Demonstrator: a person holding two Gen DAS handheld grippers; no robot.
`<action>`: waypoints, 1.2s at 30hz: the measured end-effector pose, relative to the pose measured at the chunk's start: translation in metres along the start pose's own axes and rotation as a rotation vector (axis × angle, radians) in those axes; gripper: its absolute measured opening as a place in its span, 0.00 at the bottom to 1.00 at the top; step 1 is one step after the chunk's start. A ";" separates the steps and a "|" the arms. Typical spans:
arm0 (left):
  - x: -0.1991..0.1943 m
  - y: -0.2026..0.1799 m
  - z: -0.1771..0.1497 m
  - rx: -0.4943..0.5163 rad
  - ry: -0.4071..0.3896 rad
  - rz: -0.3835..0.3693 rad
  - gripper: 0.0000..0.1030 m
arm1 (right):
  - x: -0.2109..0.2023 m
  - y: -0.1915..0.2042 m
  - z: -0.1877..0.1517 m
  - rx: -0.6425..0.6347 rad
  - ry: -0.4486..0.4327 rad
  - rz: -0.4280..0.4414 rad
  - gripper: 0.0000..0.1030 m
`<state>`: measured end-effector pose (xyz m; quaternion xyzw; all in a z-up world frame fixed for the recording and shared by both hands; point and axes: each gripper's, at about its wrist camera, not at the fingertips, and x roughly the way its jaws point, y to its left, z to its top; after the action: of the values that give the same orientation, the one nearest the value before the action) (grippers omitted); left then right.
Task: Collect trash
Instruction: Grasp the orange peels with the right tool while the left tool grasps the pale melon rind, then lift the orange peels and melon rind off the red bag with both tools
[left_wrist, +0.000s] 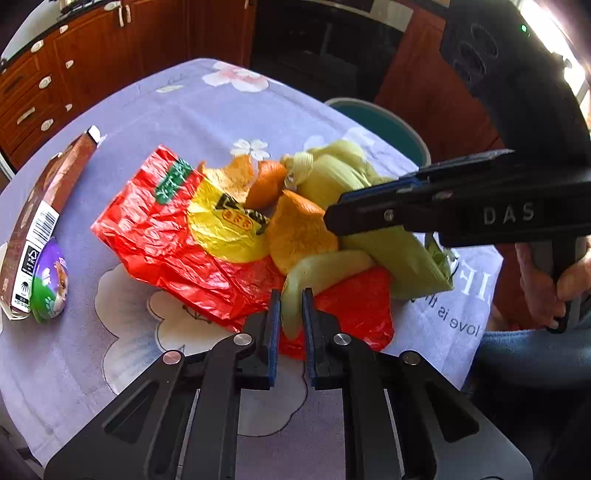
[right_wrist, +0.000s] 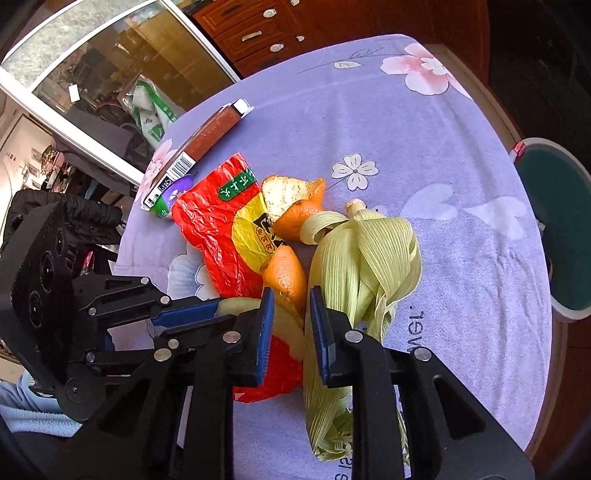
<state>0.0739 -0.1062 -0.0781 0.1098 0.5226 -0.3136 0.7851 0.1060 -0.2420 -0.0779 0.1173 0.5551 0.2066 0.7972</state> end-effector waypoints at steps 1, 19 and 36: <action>0.004 -0.002 -0.001 0.002 0.015 0.001 0.15 | 0.000 -0.002 -0.001 0.006 0.000 0.005 0.19; -0.014 0.047 -0.011 -0.165 -0.009 0.124 0.09 | -0.014 0.022 0.005 -0.071 -0.023 -0.004 0.22; -0.020 0.079 -0.020 -0.247 -0.064 0.095 0.09 | 0.044 0.049 0.024 -0.208 0.109 -0.198 0.23</action>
<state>0.1014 -0.0272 -0.0813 0.0268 0.5260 -0.2129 0.8230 0.1313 -0.1771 -0.0854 -0.0326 0.5819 0.1892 0.7903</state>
